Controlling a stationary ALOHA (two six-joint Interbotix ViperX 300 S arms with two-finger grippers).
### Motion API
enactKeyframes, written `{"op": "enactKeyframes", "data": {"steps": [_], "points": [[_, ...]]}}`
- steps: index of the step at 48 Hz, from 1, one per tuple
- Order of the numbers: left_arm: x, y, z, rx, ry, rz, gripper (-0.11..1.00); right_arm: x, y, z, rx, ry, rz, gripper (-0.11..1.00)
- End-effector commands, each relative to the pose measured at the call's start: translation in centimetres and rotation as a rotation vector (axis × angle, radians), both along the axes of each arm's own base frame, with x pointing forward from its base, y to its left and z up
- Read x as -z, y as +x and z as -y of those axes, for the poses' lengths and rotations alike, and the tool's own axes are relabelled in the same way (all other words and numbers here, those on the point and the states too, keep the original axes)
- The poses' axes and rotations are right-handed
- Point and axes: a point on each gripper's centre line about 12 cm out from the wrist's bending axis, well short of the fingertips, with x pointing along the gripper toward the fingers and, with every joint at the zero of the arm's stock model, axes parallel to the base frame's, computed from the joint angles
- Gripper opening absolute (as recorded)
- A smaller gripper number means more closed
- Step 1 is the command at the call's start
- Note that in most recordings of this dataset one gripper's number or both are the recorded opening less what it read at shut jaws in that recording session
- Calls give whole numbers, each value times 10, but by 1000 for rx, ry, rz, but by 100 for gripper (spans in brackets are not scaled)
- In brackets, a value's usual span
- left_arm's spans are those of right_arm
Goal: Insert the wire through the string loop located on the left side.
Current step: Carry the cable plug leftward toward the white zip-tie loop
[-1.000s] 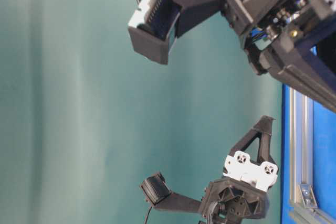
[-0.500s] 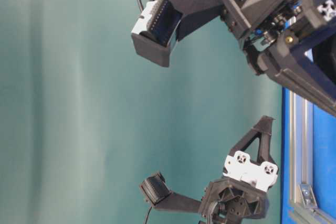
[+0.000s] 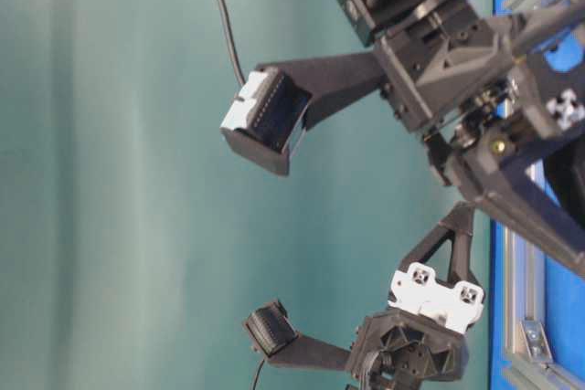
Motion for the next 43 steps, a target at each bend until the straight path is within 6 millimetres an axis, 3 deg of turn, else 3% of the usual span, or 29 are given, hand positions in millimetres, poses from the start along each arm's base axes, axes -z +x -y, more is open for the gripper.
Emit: {"op": "enactKeyframes", "data": {"steps": [1, 43], "points": [[-16, 2, 0, 3, 15, 43, 0, -16, 8, 0, 3, 7, 44, -10], [-16, 2, 0, 3, 16, 46, 0, -14, 12, -1, 4, 9, 33, -10]]}}
